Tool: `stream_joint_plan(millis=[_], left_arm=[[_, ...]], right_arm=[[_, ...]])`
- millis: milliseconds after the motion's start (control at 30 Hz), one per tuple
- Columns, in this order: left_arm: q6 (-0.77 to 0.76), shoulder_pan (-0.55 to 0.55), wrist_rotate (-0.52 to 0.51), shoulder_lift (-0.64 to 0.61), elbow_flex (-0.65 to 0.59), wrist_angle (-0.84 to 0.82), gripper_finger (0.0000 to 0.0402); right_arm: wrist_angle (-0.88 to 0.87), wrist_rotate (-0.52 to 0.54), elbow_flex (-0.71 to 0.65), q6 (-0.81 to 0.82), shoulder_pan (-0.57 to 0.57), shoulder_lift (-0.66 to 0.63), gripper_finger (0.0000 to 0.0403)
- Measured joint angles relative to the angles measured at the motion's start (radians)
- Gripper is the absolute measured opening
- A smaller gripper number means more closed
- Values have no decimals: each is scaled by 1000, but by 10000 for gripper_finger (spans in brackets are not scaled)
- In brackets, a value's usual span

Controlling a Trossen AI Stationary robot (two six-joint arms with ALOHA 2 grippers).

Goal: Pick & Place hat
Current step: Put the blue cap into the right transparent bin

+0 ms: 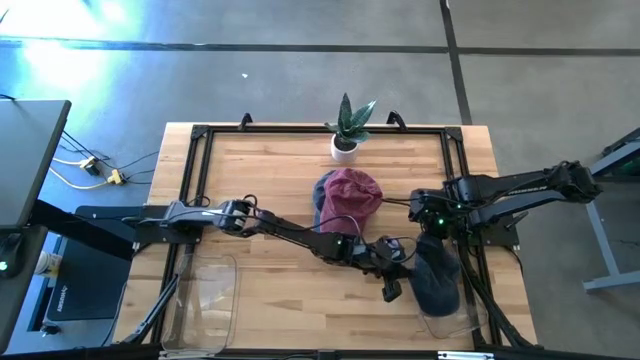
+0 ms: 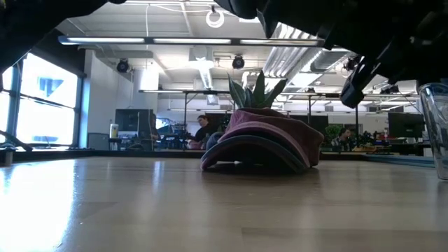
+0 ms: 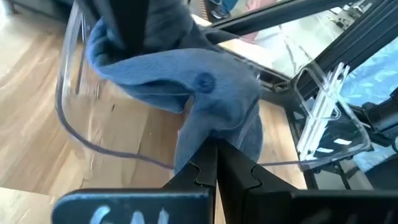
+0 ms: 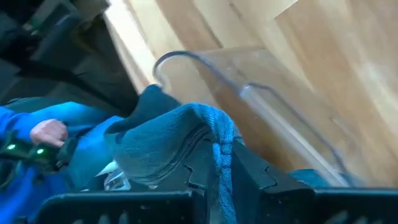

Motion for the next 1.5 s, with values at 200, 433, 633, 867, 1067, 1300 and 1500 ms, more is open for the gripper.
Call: stream_joint_plan(millis=[200,433,633,867,1067,1300,1500], left_arm=[[8,7,-22,14,0,31,0],[58,23,-33,38,3,110,0],[47,38,26,77,2,197,0],[15,50,81,87,4,143,0],[8,39,124,10,-3,-32,0],[43,13,87,-89,-2,-143,0],[26,2,50,-169,3,-298,0]], right_arm=[[37,-12,0,118,75,-51,25],[79,4,0,301,183,-125,33],[79,30,0,359,243,-143,25],[58,134,0,381,265,-141,32],[-7,253,0,366,264,-129,25],[-39,344,0,362,264,-117,28],[80,341,0,326,265,-116,28]])
